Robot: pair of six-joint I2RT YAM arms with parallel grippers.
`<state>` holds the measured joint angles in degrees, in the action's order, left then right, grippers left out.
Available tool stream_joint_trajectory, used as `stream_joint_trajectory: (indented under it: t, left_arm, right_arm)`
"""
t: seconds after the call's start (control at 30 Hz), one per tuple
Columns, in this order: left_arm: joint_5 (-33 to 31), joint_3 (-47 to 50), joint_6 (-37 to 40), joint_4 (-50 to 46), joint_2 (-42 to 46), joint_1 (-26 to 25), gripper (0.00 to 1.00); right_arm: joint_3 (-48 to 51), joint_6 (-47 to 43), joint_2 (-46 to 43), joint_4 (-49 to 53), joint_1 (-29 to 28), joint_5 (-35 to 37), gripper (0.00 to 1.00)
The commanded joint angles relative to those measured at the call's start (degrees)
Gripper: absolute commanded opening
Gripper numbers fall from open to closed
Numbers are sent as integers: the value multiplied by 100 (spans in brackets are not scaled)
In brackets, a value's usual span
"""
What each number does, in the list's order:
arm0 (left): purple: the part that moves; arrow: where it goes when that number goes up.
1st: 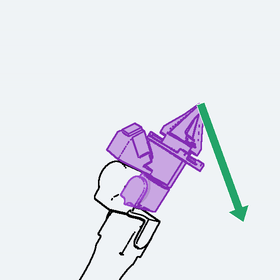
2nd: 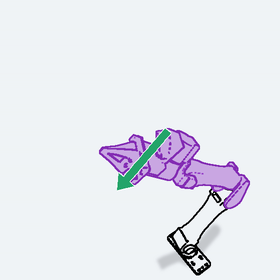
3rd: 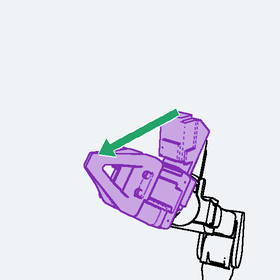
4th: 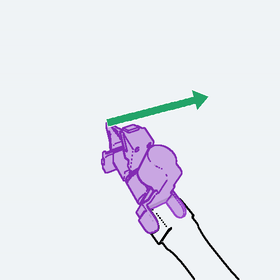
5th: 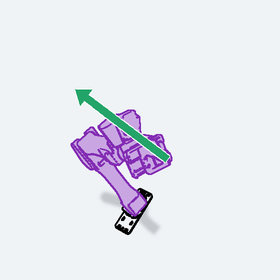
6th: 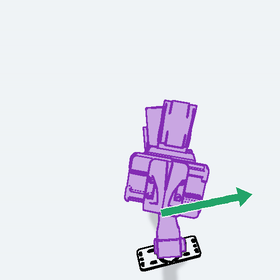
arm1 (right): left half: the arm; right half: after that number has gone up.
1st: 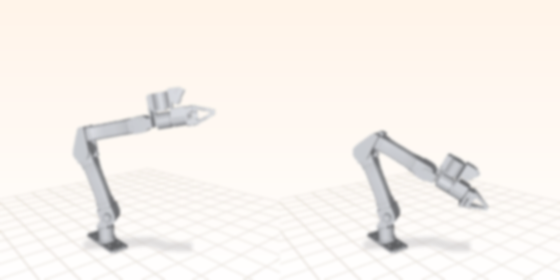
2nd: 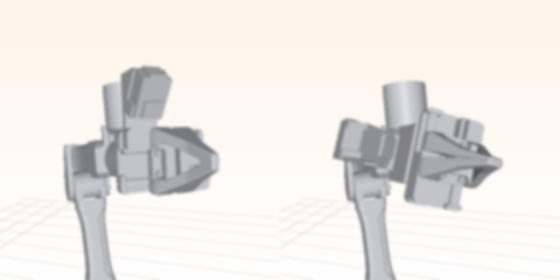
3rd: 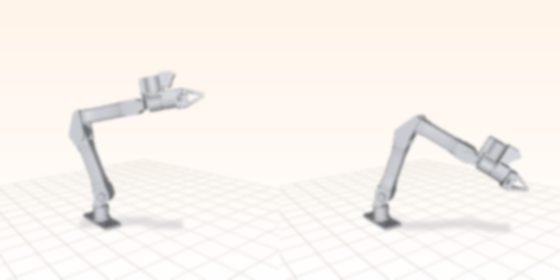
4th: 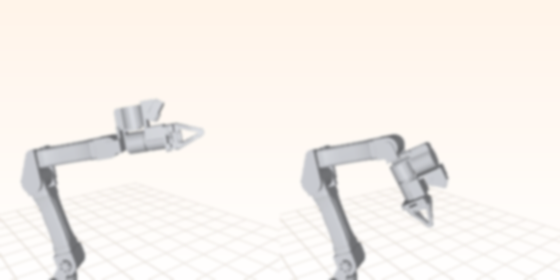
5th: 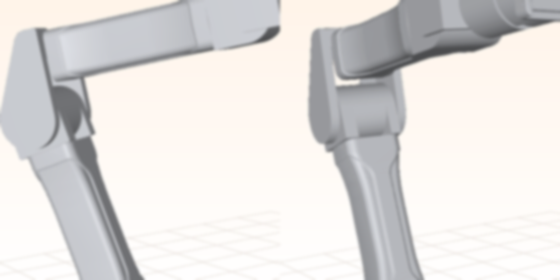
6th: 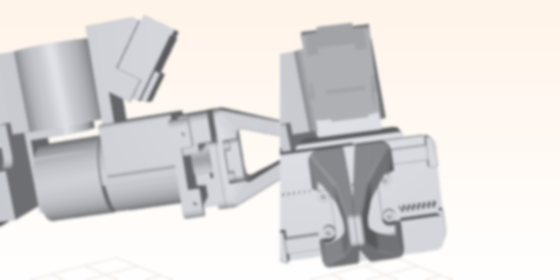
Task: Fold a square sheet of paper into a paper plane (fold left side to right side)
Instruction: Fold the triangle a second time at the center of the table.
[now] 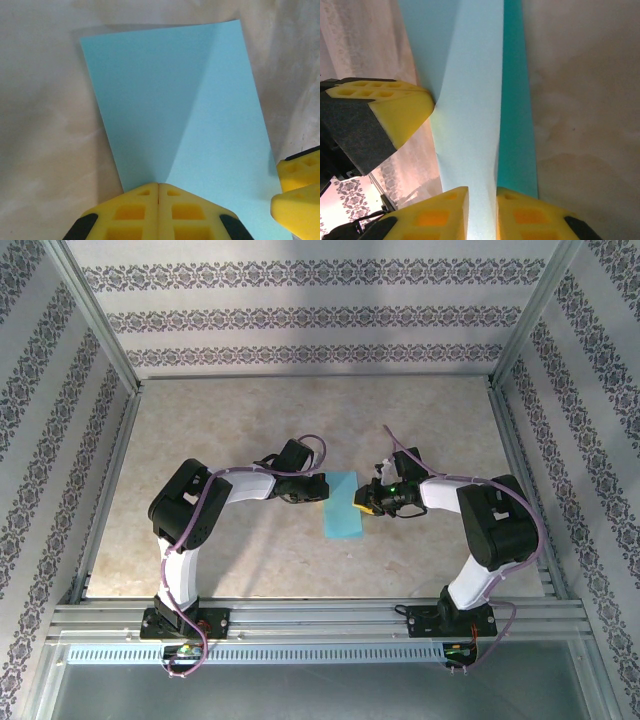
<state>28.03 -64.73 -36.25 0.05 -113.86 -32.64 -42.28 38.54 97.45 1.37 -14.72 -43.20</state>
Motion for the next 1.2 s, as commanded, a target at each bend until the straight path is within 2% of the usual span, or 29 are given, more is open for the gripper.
stream_joint_trajectory:
  t: [0.0,0.2,0.33,0.5,0.63,0.8,0.93,1.0,1.17]
  left_arm:
    - [-88,12,83,-85,-146,-85,0]
    - [-118,25,69,23,-54,-90,0]
    - [-231,21,151,-12,136,-81,11]
    - [-510,277,341,110,648,-97,27]
    - [-1001,625,799,105,1289,-204,31]
    - [-1468,983,1366,-34,1965,-651,38]
    - [-1775,1019,1871,-230,2227,-1262,46]
    - [-1911,913,2135,-407,2193,-1584,52]
    - [-2334,373,2579,-875,1715,-2360,55]
  right_arm:
    - [-100,-187,55,44,55,-111,17]
    - [-72,-233,21,111,54,-110,6]
    - [-52,-218,-50,138,53,-92,0]
    - [-4,-48,-150,113,55,-66,0]
    - [36,71,-225,79,54,-65,0]
    - [71,177,-305,70,60,-87,0]
    - [71,296,-318,39,49,-101,0]
    - [80,358,-323,-29,56,-145,0]
    - [71,390,-323,-57,63,-136,0]
